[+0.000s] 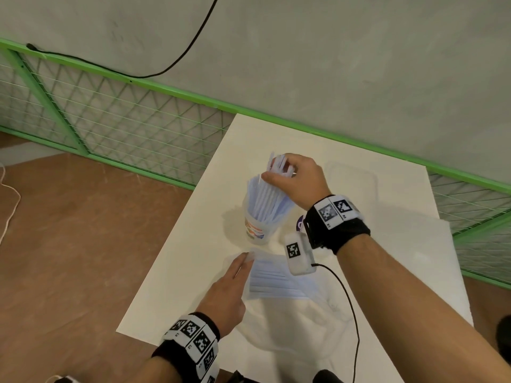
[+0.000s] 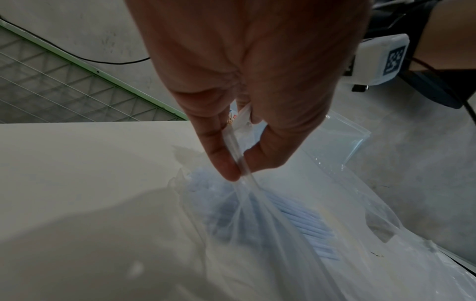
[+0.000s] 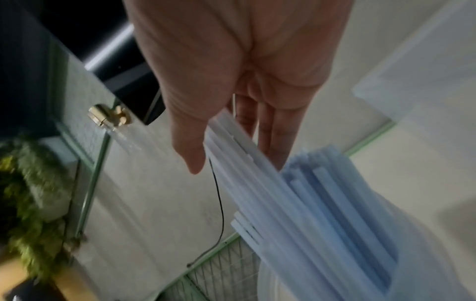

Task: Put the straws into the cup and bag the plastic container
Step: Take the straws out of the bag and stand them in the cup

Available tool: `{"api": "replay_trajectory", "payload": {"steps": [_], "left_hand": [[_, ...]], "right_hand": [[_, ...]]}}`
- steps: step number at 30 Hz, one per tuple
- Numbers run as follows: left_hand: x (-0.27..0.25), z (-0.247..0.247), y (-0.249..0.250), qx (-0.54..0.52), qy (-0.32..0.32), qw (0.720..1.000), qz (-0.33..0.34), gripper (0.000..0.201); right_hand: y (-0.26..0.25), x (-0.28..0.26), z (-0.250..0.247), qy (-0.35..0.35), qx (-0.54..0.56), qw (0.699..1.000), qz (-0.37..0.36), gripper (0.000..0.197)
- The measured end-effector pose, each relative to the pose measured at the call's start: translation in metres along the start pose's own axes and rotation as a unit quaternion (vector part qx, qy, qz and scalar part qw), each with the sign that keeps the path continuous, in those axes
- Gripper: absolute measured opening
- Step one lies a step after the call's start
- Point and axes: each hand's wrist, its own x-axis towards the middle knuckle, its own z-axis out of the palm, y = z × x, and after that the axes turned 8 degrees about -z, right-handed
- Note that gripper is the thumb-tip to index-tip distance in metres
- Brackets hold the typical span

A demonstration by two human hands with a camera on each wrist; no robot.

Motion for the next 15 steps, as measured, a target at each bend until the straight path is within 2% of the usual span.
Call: {"api": "replay_trajectory", "payload": {"steps": [3,6,9,12,15], "left_hand": [[0.0,-0.002,0.001,-0.005,-0.001,1.0,-0.004,0.089],[0.0,-0.003,0.002,0.004,0.001,1.0,-0.007,0.089],[0.0,-0.003,0.002,0.012,0.004,1.0,-0.001,0.09],[0.0,-0.003,0.002,0.017,0.002,1.0,-0.004,0.09],[0.0,-0.003,0.003,0.018,0.004,1.0,-0.008,0.089]], "right_hand": [[0.01,-0.008,0.001,0.064,0.102,0.993,0.009,0.035],[0.01,-0.023,-0.002,0.096,0.015,0.994,-0.059,0.043],[0.015,-0.041,0.009,-0.003,-0.103,0.989,-0.105,0.061],[0.03,-0.057,0.027,-0.1,-0.222,0.964,-0.112,0.067],[0.043,-0.064,0.036,-0.102,-0.246,0.955,-0.135,0.067]]}}
